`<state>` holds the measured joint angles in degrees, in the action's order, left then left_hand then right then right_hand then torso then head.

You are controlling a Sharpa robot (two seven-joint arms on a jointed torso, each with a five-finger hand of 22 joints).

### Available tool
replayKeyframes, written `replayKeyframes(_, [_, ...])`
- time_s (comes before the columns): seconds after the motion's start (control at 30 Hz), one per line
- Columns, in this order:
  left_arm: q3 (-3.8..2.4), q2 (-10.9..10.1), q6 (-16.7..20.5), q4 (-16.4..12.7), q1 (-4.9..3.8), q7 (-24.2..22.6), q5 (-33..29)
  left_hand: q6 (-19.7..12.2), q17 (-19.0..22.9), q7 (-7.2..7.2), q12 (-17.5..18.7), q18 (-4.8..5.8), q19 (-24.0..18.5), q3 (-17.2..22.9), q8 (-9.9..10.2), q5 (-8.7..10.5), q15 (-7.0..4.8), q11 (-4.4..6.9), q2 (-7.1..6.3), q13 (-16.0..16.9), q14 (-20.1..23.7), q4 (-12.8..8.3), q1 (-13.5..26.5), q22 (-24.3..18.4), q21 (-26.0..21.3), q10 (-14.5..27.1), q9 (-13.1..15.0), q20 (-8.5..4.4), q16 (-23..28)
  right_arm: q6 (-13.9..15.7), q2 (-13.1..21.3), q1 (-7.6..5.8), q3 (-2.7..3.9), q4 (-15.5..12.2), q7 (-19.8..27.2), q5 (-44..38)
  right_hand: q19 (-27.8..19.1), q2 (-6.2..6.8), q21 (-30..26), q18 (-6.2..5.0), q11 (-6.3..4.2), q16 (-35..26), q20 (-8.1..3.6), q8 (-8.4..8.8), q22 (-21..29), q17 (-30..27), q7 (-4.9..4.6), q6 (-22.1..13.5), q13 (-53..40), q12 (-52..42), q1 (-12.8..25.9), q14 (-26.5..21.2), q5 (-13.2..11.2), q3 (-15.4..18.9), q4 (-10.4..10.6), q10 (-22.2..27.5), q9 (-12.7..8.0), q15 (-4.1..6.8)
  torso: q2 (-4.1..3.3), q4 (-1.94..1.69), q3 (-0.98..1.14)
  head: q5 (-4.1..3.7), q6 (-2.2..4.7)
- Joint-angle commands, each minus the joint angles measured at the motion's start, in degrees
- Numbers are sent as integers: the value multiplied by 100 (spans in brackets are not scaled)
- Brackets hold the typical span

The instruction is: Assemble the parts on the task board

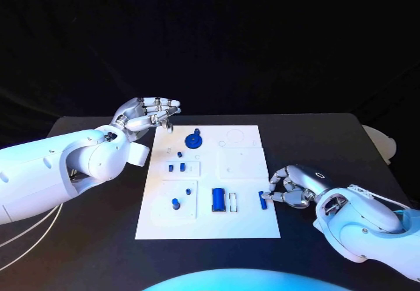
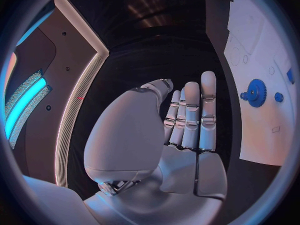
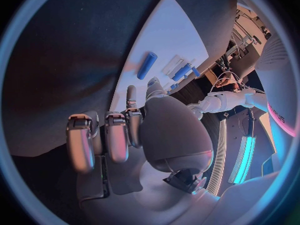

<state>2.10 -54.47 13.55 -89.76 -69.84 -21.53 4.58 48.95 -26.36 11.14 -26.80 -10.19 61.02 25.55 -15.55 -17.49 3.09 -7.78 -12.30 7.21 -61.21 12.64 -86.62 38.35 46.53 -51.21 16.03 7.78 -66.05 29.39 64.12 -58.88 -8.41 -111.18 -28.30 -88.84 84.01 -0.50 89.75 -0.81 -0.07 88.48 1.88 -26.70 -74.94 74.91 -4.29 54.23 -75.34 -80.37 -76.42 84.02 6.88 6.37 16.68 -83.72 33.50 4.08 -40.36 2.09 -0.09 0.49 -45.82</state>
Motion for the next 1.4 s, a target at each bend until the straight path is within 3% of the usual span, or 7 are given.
replayKeyframes(0.03, [-1, 11, -97, 2, -2, -44, -24, 10, 5, 35, -21, -39, -39, 19, 30, -17, -7, 3, -8, -5, 27, 4, 50, -9, -20, 43, -6, 0, -37, -120, -59, 74, -2, 15, -50, -100, 599, 42, 25, 81, 16, 23, 42, 22, -1506, 1118, -11, 1, -612, 145, 14, 519, -28, 37, 5, 23, -8, -44, -4, -8, -4, -3, 1])
replayKeyframes(0.27, [1, 2, -99, 1, -2, -40, -25, 10, 5, 35, -21, -39, -39, 19, 30, -17, -7, 3, -8, -5, 27, 4, 50, -9, -20, 43, -6, 0, -37, -199, -172, 153, -6, 96, -72, -98, 599, 44, 25, 81, 17, 22, 44, 25, -1506, 1117, -12, 8, -611, 148, 20, 519, -31, 44, 6, 25, -10, -45, -4, -16, -20, -1, -10])
replayKeyframes(0.57, [2, -3, -87, 0, -2, -41, -25, -3, 16, 36, -29, -40, -39, 28, 36, -16, -5, 3, -11, -9, 28, 5, 69, -10, -23, 48, -8, 1, -45, -351, -310, 199, -14, 176, -89, -113, 599, 5, 25, 81, 1, 21, 56, 45, -1506, 1117, 12, 78, -618, 143, -111, 518, 30, 17, -22, 18, -35, -40, -5, -9, -13, 8, -31])
replayKeyframes(0.8, [3, -8, -85, -3, -2, -41, -25, -4, 16, 36, -29, -40, -39, 29, 37, -16, -5, 2, -11, -9, 28, 4, 69, -10, -23, 49, -8, 2, -45, -585, -384, 218, -20, 229, -135, -198, 599, -24, 25, 81, -39, 24, 37, 99, -1506, 1129, 58, 181, -627, 144, -580, 519, 55, -116, -68, 10, -89, -6, -2, -5, -10, 5, -43])
replayKeyframes(1.0, [3, -13, -86, -5, -2, -40, -25, -4, 16, 36, -29, -40, -39, 29, 37, -16, -5, 2, -11, -9, 28, 4, 69, -10, -23, 49, -8, 2, -45, -798, -425, 230, -24, 242, -220, -386, 599, -44, 25, 81, -81, 28, 2, 161, -1506, 1143, 103, 262, -630, 153, -1124, 522, -117, -372, -174, 12, -148, 33, 1, -6, -6, 11, -54])
replayKeyframes(1.17, [3, -16, -83, -4, -2, -41, -25, -4, 16, 36, -29, -40, -39, 29, 37, -16, -5, 2, -11, -9, 28, 4, 69, -10, -23, 49, -8, 2, -45, -837, -446, 236, -25, 228, -289, -498, 599, -41, 25, 81, -101, 29, -17, 211, -1506, 1149, 125, 308, -637, 154, -1409, 523, -38, -598, -213, 11, -195, 54, 3, -3, -7, 9, -58])
replayKeyframes(1.4, [3, -18, -80, -5, -2, -43, -25, -7, 20, 36, -29, -40, -39, 35, 38, -18, -5, 2, -11, -11, 29, 0, 69, -11, -24, 55, -9, 2, -47, -669, -454, 238, -25, 166, -390, -566, 599, 63, 25, 81, -109, 27, -30, 252, -1506, 1150, 125, 313, -640, 166, -1453, 523, 361, -1029, -41, 2, -216, 56, 3, -6, -8, 6, -57])
